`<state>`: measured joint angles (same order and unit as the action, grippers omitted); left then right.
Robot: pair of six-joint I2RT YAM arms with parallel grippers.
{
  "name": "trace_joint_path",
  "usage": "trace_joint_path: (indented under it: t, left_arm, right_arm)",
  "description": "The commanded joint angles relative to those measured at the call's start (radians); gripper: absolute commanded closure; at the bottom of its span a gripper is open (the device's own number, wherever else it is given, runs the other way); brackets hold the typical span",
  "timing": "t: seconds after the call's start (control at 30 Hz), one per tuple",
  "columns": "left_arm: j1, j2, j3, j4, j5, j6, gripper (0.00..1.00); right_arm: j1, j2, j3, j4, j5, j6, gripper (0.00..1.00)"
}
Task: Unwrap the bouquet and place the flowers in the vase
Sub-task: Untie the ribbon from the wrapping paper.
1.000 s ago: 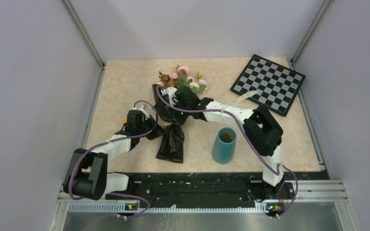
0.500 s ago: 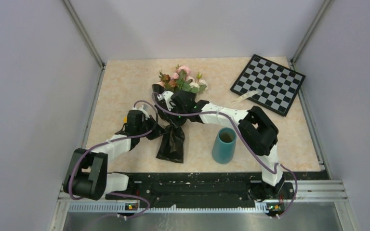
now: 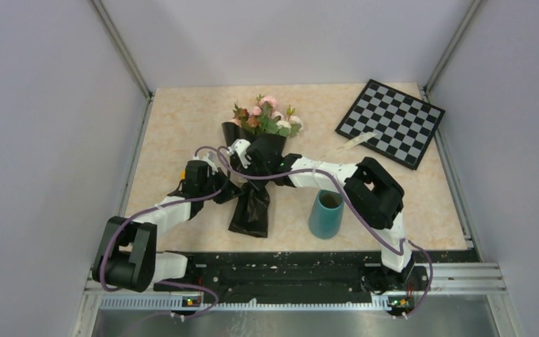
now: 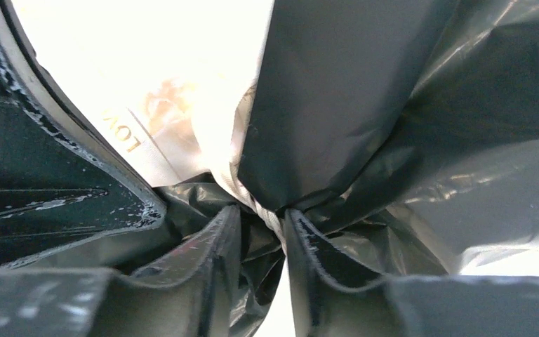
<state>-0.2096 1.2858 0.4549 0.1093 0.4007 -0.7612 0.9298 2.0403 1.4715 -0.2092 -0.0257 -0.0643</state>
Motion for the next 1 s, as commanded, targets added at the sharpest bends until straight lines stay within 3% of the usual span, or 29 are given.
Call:
trace_joint_path:
  t: [0.0, 0.1, 0.13, 0.43, 0.97]
  left_arm:
    - [0.004, -0.009, -0.011, 0.003, -0.02, 0.002, 1.0]
    - [0.004, -0.005, -0.015, 0.008, -0.021, 0.0, 1.0]
    - [0.004, -0.005, -0.017, 0.009, -0.022, -0.002, 1.0]
    - [0.004, -0.011, -0.033, 0.01, -0.034, -0.009, 1.0]
    - [0.004, -0.043, -0.056, -0.004, -0.06, -0.006, 1.0]
  right_arm:
    - [-0.009, 0.021, -0.067, -0.035, 0.168, -0.062, 0.79]
    - [-0.009, -0.01, -0.086, -0.007, 0.167, -0.046, 0.99]
    - [-0.009, -0.024, -0.093, 0.013, 0.171, -0.033, 1.0]
    - [-0.01, -0.183, -0.178, 0.185, 0.156, 0.155, 1.0]
    - [-0.076, -0.305, -0.28, 0.27, -0.032, 0.29, 1.0]
